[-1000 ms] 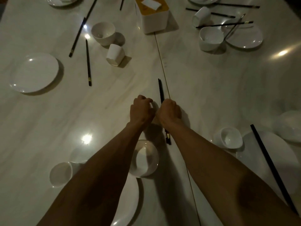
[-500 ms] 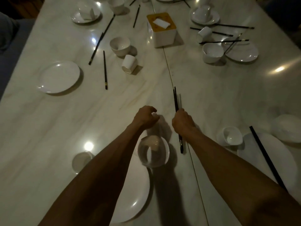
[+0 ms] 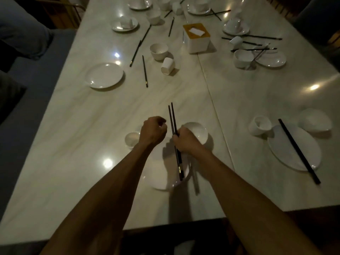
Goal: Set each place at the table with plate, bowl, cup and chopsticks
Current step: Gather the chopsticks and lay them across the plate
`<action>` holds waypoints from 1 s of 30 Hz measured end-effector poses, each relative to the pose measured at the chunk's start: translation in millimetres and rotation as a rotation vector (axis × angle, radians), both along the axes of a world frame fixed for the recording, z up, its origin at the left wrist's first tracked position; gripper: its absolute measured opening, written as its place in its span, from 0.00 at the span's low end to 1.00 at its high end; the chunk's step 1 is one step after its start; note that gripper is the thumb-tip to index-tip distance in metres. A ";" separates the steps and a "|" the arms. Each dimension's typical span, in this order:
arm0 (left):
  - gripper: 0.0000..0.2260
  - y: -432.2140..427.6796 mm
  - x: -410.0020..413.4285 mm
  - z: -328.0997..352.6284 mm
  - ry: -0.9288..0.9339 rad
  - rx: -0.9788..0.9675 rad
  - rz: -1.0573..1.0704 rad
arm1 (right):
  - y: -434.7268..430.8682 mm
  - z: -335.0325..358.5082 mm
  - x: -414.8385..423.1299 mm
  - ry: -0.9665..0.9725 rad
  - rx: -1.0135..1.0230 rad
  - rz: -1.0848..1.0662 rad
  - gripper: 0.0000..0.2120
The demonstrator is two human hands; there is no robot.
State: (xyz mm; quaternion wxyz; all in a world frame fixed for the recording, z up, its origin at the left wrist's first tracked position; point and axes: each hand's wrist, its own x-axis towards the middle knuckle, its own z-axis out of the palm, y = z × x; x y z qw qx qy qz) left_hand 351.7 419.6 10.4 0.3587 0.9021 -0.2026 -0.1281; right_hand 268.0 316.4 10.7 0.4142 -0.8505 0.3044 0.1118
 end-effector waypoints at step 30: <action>0.19 109.8 -63.9 -109.2 -0.258 0.166 -0.260 | 84.9 -72.8 -41.1 -0.077 0.006 -0.233 0.10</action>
